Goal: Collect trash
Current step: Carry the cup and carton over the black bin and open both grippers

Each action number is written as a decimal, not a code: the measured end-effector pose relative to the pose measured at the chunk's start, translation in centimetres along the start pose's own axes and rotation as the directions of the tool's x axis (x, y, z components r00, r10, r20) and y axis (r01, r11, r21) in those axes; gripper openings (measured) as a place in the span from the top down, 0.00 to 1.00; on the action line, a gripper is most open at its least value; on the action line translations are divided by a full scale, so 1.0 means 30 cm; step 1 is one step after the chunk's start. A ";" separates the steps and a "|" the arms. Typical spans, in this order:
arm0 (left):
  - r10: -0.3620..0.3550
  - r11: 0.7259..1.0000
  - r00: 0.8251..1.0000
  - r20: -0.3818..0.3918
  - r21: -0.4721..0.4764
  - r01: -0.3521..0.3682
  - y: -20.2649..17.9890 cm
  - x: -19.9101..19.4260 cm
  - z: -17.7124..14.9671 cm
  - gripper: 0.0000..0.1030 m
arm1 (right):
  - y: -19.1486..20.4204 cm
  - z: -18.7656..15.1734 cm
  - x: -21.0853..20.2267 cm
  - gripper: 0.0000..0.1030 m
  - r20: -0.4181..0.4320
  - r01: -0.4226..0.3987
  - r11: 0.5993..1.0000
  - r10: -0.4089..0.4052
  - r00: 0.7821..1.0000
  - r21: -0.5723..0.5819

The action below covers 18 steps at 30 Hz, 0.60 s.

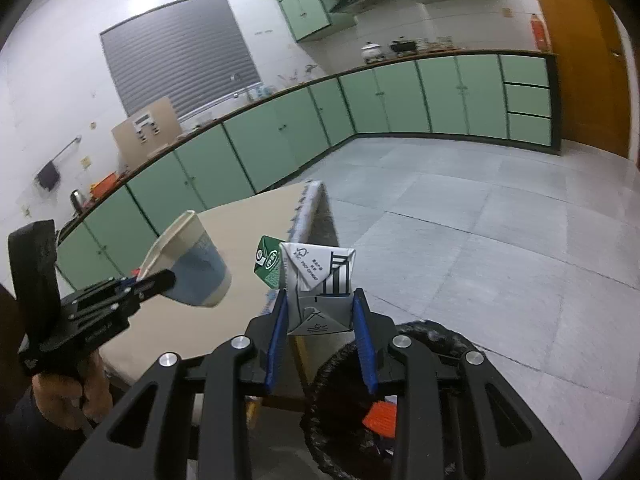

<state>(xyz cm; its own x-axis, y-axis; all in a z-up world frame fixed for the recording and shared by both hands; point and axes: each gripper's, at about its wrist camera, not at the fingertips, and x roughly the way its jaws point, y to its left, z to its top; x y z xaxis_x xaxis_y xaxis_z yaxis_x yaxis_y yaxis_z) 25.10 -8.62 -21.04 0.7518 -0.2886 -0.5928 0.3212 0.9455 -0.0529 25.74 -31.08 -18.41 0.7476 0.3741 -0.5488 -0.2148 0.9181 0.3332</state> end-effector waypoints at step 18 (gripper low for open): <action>-0.052 0.993 0.985 -0.164 0.093 0.068 -0.243 0.215 -0.100 0.88 | -0.176 -0.115 0.088 0.70 -0.107 0.130 0.988 -0.121 0.987 0.080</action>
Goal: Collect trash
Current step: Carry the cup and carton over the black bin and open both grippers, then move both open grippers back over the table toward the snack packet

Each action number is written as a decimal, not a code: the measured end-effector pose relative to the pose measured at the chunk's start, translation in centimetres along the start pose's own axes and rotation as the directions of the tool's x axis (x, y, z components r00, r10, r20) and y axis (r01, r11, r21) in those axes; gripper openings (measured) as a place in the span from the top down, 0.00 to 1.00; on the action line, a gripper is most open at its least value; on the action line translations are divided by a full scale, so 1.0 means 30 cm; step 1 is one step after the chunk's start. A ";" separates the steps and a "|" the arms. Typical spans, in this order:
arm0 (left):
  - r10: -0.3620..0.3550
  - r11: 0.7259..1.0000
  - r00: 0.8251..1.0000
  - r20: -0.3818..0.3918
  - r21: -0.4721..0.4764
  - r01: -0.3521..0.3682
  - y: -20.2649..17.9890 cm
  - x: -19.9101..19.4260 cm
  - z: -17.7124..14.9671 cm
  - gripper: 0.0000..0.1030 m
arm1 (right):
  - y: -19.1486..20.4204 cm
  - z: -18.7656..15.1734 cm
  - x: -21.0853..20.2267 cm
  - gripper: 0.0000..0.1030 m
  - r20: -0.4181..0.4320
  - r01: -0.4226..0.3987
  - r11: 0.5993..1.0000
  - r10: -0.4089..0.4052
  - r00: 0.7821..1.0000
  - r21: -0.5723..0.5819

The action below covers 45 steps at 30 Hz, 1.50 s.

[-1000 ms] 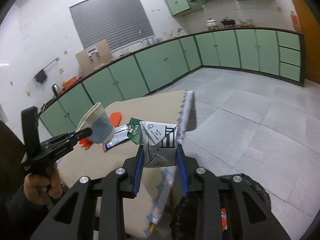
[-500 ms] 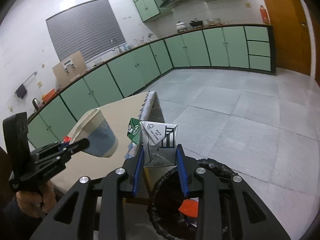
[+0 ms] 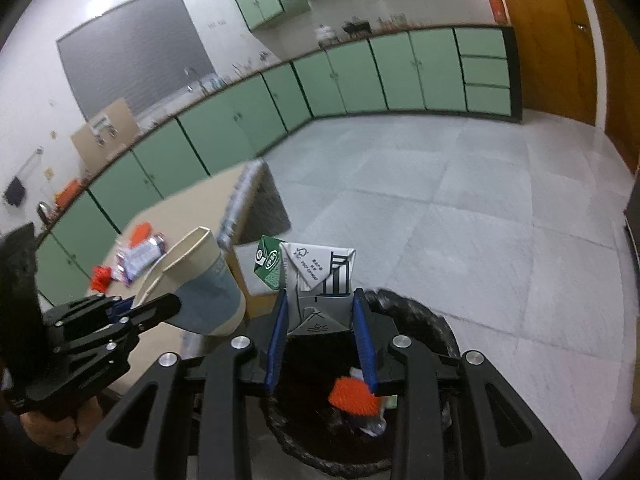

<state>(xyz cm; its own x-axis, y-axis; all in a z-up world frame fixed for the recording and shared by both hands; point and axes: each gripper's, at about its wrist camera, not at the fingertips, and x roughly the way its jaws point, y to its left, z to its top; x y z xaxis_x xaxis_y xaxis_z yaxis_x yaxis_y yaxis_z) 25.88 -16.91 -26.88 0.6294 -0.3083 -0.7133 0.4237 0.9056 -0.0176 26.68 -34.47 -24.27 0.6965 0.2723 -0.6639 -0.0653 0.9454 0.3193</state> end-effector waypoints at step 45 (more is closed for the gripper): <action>0.553 0.765 0.833 0.012 -0.402 -0.503 0.712 -0.596 -0.261 0.12 | 0.864 0.012 0.208 0.39 -0.082 -0.164 0.903 0.143 0.986 -0.397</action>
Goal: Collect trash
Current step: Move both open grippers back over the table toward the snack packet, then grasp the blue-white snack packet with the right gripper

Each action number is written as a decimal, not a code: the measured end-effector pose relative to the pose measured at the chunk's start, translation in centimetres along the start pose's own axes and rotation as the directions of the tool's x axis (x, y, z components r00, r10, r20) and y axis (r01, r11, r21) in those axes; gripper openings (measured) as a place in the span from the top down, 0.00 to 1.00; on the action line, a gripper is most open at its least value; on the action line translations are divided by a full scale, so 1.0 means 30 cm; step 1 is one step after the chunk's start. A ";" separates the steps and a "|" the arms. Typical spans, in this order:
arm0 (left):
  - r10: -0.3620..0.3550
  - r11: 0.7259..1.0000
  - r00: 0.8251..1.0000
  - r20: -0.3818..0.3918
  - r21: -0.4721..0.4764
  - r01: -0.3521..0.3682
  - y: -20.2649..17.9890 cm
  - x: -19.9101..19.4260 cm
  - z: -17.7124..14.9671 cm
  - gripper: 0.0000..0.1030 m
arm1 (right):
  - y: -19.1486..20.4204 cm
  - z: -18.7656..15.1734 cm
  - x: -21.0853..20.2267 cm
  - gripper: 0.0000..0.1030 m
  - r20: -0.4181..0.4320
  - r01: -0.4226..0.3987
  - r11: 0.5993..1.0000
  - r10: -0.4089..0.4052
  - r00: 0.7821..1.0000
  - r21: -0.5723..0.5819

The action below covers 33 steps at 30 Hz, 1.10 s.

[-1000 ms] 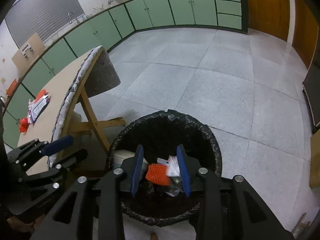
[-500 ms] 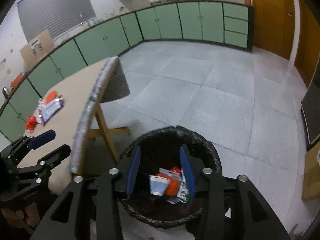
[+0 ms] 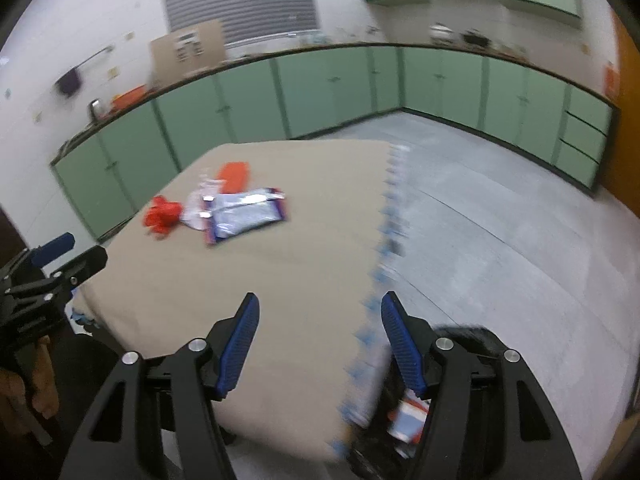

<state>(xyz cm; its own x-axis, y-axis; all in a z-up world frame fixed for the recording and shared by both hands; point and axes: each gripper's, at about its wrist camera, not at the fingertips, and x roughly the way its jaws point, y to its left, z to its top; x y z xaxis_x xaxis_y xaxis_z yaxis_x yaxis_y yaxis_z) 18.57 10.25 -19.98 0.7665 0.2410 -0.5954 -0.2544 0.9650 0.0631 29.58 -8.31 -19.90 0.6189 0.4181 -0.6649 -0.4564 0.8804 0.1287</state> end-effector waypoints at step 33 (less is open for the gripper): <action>0.054 0.991 0.998 -0.011 -0.118 -0.055 0.495 0.355 0.024 0.12 | 0.401 0.190 0.767 0.43 -0.136 0.078 0.982 -0.102 0.985 -0.170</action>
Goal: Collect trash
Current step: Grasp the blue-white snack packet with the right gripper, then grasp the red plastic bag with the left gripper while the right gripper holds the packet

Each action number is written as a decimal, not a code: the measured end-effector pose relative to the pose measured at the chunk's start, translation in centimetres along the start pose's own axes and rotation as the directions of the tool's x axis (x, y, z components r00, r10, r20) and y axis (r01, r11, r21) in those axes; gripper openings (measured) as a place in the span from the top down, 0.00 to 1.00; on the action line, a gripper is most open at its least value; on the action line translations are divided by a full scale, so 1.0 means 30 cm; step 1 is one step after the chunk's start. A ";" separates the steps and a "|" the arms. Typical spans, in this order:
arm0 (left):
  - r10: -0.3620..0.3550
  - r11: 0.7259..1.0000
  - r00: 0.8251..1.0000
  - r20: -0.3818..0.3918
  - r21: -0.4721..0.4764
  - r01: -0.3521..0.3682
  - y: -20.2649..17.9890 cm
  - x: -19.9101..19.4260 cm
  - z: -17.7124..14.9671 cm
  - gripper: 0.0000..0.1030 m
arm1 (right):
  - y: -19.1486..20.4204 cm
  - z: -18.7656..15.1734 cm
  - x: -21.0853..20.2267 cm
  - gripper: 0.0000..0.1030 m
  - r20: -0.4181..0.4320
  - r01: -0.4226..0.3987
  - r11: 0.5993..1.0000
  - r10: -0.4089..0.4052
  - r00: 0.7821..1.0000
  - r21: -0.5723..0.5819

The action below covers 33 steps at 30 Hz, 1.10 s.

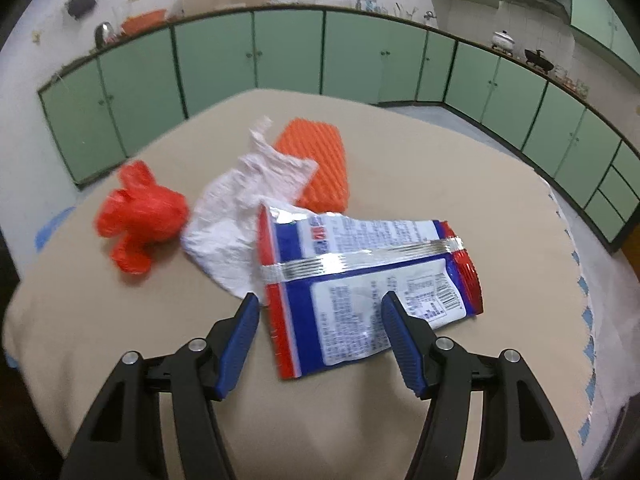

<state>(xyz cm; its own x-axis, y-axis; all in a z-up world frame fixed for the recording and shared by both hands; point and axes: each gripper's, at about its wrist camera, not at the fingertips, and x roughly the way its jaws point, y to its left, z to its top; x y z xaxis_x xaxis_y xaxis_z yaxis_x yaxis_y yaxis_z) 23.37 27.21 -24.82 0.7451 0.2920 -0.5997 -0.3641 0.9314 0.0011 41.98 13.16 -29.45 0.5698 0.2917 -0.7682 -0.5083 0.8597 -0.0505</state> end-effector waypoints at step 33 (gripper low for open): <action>-0.020 0.999 0.991 -0.133 0.047 0.026 -0.095 0.289 0.089 0.12 | -0.100 0.080 -0.225 0.99 0.211 -0.124 0.992 0.120 0.970 0.008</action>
<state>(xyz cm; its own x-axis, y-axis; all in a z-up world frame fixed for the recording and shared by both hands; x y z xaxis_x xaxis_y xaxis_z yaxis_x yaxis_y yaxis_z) 32.37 27.66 -27.88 0.6714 0.2423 -0.7004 -0.3178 0.9479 0.0232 41.21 9.62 -22.57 0.6283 0.4746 -0.6164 -0.5697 0.8203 0.0508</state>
